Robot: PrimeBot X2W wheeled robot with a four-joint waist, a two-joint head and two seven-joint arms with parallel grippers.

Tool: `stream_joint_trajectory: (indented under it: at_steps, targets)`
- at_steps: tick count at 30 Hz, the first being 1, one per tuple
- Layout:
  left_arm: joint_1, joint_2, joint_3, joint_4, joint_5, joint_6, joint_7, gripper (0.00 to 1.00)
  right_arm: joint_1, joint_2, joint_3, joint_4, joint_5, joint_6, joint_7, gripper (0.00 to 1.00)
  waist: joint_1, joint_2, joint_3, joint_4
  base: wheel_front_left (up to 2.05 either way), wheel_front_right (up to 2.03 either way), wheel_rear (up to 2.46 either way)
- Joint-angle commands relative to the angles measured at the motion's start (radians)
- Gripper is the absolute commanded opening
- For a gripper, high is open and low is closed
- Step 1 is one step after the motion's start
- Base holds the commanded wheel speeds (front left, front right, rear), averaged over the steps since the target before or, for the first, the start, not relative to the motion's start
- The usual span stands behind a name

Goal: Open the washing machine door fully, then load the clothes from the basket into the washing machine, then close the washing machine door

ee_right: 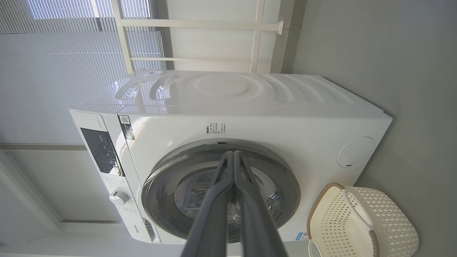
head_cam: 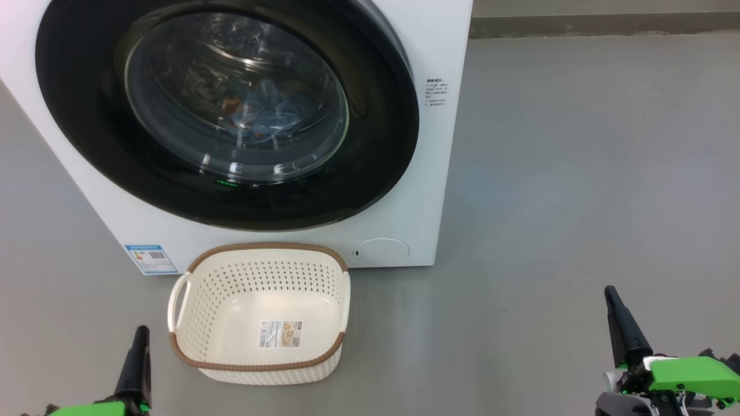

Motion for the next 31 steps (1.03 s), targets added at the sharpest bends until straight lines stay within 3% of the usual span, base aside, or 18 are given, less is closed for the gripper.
stream_joint_trajectory:
  at_steps: [1, 31]
  targets:
    - [-0.038, 0.016, 0.034, -0.026, -0.003, -0.003, 0.008, 0.00, -0.010, -0.003, 0.024, -0.030, 0.003, -0.001, 0.008, 0.00, 0.0000, 0.0000, 0.000, 0.000, 0.00, 0.00, 0.00]
    - [-0.038, 0.016, 0.035, -0.026, -0.003, -0.003, 0.008, 0.00, -0.010, -0.003, 0.024, -0.030, 0.003, -0.001, 0.008, 0.00, 0.0000, 0.0000, 0.000, 0.000, 0.00, 0.00, 0.00]
